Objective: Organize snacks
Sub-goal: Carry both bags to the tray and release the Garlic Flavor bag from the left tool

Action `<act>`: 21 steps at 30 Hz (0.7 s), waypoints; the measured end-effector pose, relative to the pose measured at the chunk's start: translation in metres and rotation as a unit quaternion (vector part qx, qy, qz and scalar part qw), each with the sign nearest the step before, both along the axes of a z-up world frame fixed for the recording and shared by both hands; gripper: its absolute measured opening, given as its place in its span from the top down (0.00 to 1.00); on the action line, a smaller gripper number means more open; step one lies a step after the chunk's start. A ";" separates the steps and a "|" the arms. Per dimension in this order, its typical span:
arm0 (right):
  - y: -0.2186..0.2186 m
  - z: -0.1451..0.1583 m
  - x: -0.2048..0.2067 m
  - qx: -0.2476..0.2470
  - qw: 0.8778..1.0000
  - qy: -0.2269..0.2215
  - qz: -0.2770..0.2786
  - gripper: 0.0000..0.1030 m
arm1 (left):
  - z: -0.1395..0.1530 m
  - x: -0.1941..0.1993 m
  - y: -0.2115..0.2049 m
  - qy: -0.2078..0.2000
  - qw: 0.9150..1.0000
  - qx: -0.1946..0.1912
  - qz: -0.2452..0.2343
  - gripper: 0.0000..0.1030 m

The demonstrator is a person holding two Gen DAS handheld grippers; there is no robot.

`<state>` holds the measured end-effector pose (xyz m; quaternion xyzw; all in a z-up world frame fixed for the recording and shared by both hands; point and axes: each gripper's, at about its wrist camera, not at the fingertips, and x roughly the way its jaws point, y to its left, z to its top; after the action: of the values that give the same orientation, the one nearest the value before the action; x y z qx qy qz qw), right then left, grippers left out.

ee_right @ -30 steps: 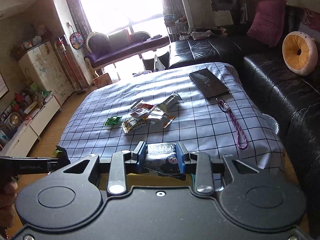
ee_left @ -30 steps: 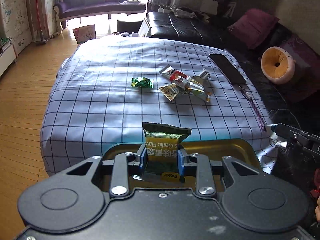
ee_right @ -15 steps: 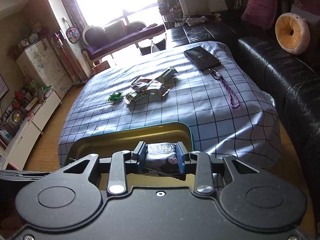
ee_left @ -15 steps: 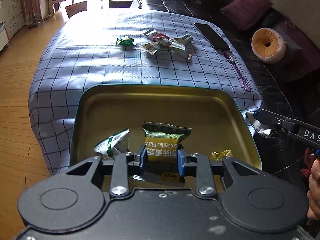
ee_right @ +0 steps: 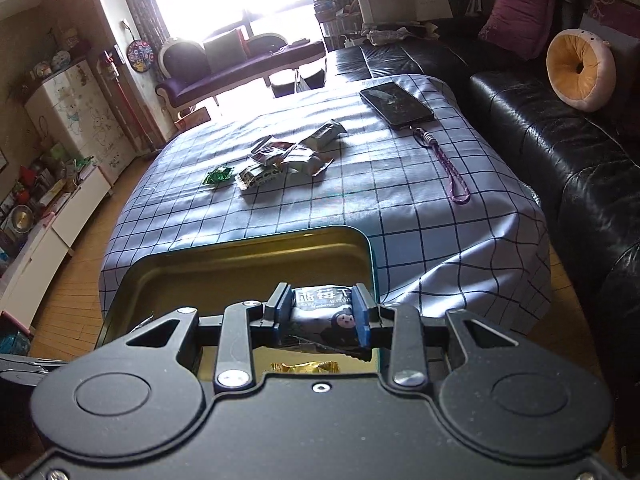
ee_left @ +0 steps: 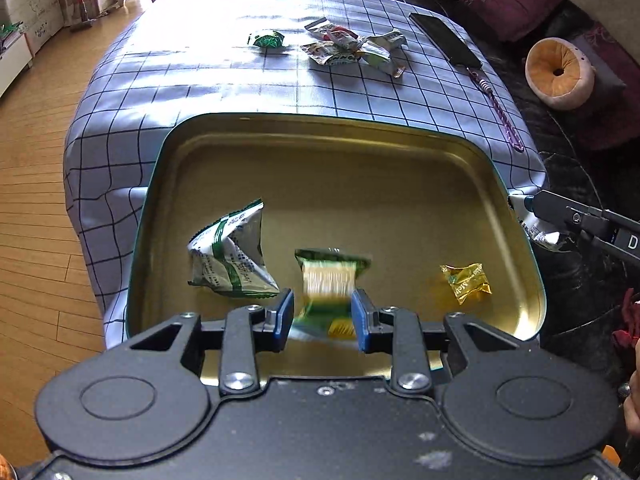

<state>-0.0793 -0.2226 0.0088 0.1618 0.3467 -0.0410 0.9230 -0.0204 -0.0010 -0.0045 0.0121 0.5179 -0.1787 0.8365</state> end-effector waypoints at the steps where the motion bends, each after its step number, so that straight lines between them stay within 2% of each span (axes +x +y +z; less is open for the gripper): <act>1: 0.000 0.000 0.000 0.001 1.000 0.000 0.001 0.59 | 0.000 0.000 0.000 -0.001 1.000 0.001 0.000 0.71; 7: 0.004 0.001 -0.001 -0.001 1.000 0.000 0.007 0.59 | 0.002 -0.001 0.001 -0.010 1.000 0.014 0.012 0.69; 14: 0.008 0.001 -0.001 -0.002 1.000 0.001 0.015 0.59 | 0.005 -0.007 -0.001 -0.071 0.993 0.088 0.038 0.68; 21: 0.013 0.003 -0.002 0.001 1.000 -0.006 0.029 0.58 | 0.003 -0.005 0.001 -0.063 0.994 0.085 0.039 0.68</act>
<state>-0.0817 -0.2099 0.0123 0.1531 0.3458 -0.0127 0.9256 -0.0251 0.0001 -0.0013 0.0746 0.4772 -0.0998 0.8699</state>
